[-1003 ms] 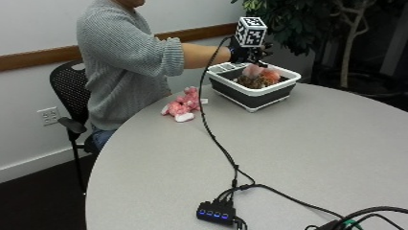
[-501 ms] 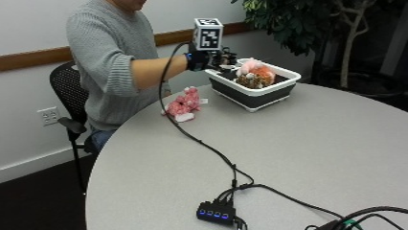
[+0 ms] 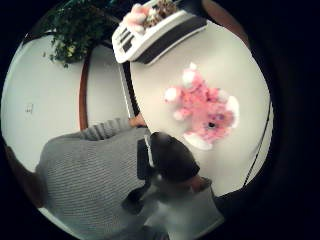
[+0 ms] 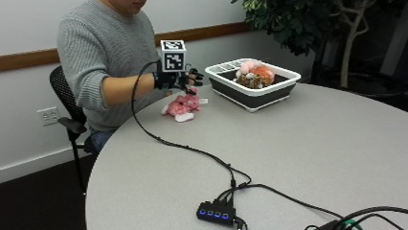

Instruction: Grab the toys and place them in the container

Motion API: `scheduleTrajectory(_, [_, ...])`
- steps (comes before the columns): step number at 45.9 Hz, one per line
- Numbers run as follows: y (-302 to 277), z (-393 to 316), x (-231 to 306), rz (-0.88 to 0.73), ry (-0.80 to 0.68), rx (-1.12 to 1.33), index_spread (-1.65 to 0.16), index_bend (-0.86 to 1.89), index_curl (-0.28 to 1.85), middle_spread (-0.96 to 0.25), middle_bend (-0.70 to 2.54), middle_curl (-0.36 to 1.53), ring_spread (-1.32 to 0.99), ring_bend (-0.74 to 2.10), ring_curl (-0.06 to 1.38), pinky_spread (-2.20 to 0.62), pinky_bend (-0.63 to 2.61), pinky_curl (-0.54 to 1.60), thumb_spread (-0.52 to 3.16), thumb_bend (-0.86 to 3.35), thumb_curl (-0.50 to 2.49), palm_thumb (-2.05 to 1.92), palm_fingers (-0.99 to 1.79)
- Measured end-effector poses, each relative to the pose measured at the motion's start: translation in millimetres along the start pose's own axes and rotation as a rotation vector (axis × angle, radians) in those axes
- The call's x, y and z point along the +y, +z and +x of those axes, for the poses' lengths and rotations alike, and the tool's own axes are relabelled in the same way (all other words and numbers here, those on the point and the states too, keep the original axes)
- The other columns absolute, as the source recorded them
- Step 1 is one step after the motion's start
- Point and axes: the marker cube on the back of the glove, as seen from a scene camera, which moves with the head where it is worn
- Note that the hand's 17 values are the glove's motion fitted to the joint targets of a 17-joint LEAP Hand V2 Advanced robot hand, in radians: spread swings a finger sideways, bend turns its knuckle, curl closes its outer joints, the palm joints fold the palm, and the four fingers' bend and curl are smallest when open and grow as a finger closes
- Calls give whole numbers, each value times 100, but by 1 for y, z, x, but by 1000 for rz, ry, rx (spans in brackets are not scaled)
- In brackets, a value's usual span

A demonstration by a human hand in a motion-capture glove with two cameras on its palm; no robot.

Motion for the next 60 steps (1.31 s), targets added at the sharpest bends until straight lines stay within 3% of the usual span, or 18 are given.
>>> scheduleTrajectory(5, [52, -15, -9, -84, -2, 73, -38, 11, 35, -12, 15, 26, -3, 20, 30, 8, 100, 36, 126, -2, 31, -1, -8])
scheduleTrajectory(10, [103, -2, -16, -183, 132, 411, -37, 7, 30, -12, 14, 25, -4, 26, 32, 7, 113, 39, 127, -1, 32, 3, -8])
scheduleTrajectory(14, [108, -19, -13, -212, -33, 243, -36, 1, 24, -9, 8, 22, -4, 39, 36, 6, 126, 42, 123, -3, 32, 1, -16])
scheduleTrajectory(26, [107, -23, -16, -103, -48, 216, -37, 6, 16, -9, 18, 23, -13, 79, 46, 2, 126, 41, 127, 1, 32, 5, -2])
scheduleTrajectory(29, [108, -25, -18, -30, -37, 189, -37, 8, 15, -10, 20, 25, -18, 90, 48, -3, 123, 39, 132, 3, 33, 10, 7])
scheduleTrajectory(32, [108, -21, -22, 32, -33, 159, -39, 7, 11, -13, 28, 27, -27, 113, 52, -22, 126, 37, 143, 11, 35, 21, 50])
scheduleTrajectory(43, [94, -10, -39, 91, -70, 49, -42, 33, 18, -23, 60, 42, -38, 121, 58, -37, 112, 37, 118, 26, 57, 63, 94])
scheduleTrajectory(49, [51, -7, -49, 121, -106, 12, -43, 50, 26, -24, 74, 50, -41, 120, 61, -40, 102, 37, 101, 25, 66, 66, 106])
scheduleTrajectory(55, [-51, 18, -66, 217, -254, 59, -42, 58, 33, -24, 80, 56, -43, 121, 63, -42, 99, 39, 85, 23, 73, 67, 105])
scheduleTrajectory(60, [-147, 20, -113, 355, -158, -48, -42, 61, 37, -24, 83, 59, -44, 121, 64, -44, 99, 41, 74, 22, 79, 67, 103])
